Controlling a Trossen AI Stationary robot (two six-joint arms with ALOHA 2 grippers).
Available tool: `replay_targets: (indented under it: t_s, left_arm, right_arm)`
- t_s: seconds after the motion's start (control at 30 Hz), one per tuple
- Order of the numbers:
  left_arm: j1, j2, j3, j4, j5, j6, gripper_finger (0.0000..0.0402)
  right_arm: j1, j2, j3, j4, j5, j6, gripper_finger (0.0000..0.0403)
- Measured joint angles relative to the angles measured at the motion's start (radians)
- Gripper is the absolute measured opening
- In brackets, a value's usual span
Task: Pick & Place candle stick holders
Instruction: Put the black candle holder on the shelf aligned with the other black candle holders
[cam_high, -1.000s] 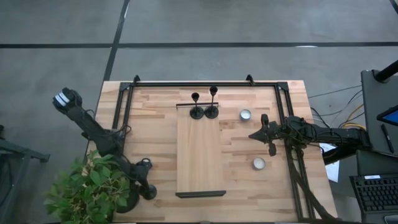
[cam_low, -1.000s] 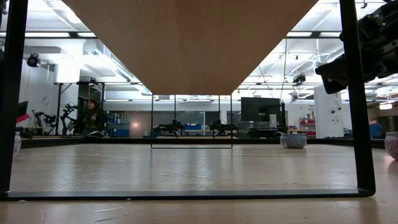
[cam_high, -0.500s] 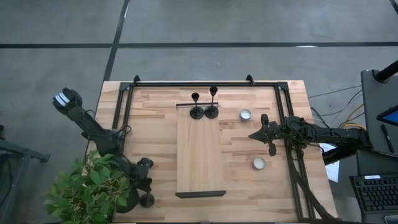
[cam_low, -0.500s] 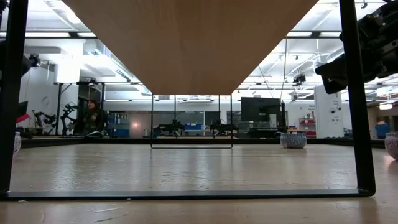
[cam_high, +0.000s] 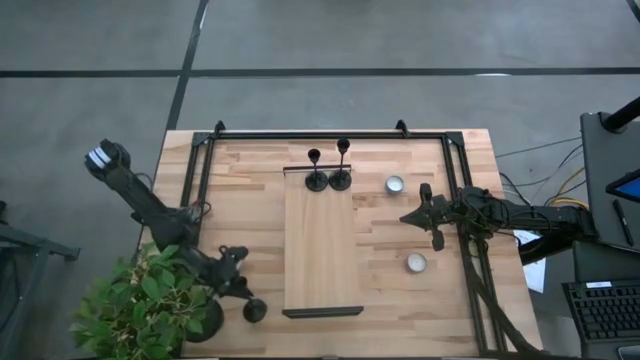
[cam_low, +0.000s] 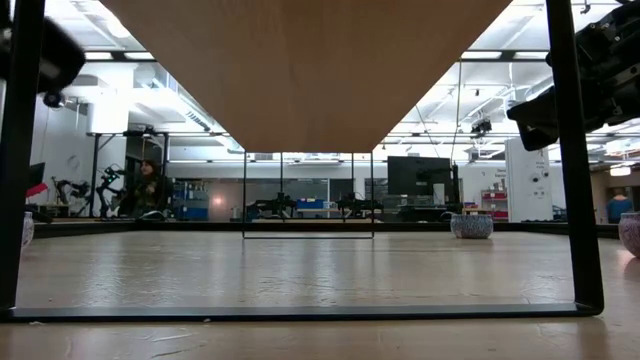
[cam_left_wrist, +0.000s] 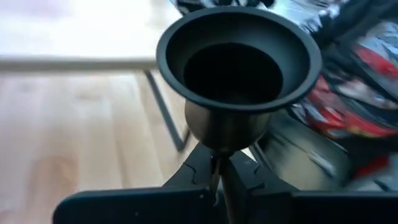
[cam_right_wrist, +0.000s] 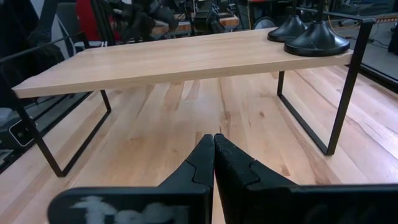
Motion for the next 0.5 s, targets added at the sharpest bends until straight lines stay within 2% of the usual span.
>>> replay_targets:
  t_s: [0.23,0.5]
  left_arm:
    - [0.000,-0.032,0.080,-0.120,-0.208,0.003,0.0005]
    - [0.001,-0.036,0.177,-0.319,-0.367,-0.093,0.0006]
  right_arm:
    - [0.000,0.000,0.000,0.000,0.000,0.000,0.0008]
    - [0.000,0.000,0.000,0.000,0.000,0.000,0.0008]
